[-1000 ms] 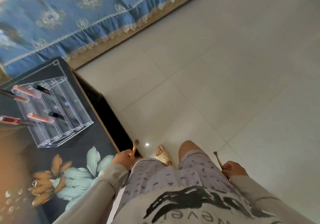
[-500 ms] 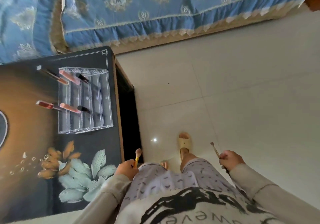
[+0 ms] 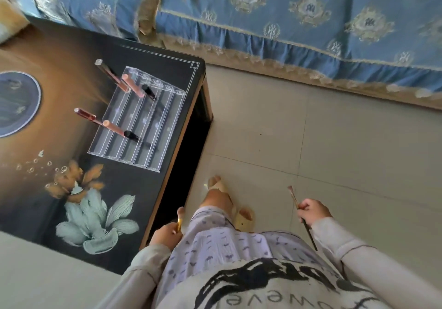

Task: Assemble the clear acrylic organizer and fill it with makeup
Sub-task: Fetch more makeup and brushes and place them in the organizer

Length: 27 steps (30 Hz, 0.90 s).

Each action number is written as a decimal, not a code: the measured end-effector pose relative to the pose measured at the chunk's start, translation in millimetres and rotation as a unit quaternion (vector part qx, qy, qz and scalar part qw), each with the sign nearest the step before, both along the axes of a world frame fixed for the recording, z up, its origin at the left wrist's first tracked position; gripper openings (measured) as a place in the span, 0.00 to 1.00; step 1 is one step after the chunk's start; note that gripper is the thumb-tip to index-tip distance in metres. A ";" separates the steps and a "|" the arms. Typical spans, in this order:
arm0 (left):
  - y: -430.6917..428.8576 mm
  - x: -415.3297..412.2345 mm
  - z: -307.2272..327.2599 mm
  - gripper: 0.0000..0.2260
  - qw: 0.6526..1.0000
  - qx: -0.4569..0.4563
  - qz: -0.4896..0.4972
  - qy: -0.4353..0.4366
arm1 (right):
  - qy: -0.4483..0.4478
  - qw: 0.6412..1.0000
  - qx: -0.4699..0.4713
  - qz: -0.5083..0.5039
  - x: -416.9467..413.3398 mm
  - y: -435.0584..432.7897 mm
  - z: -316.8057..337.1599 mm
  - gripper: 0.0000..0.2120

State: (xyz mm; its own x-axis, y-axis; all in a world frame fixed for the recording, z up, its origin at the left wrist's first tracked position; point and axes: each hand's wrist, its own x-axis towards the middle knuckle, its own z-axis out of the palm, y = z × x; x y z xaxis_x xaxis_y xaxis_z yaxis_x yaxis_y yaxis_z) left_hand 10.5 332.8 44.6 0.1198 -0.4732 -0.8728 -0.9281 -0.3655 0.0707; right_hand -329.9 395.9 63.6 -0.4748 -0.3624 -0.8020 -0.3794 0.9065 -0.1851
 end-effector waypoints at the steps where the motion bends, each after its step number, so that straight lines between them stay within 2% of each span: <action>1: -7.4 -3.5 -1.9 0.15 1.000 -0.003 0.014 0.003 | 0.002 1.000 0.002 0.007 -2.0 -9.4 -1.9 0.09; 4: -37.9 -10.8 -7.7 0.11 0.999 -0.011 0.049 0.015 | 0.003 0.999 0.014 0.033 -9.6 -37.6 -8.1 0.08; 11: -129.8 -15.9 -2.4 0.16 0.995 -0.041 0.084 0.024 | 0.020 0.994 0.048 0.095 -26.6 -105.3 -8.8 0.02; 15: -159.5 -16.2 7.5 0.16 0.994 -0.045 0.091 0.033 | 0.025 0.988 0.060 0.139 -30.1 -145.0 -7.6 0.05; 23: -155.4 -13.2 11.2 0.15 0.973 -0.026 0.226 0.034 | 0.028 0.963 0.055 0.264 -17.3 -245.7 -7.1 0.11; 27: -136.5 -14.9 12.0 0.14 0.948 -0.014 0.318 0.023 | 0.015 0.935 0.042 0.352 -4.6 -303.5 -8.5 0.05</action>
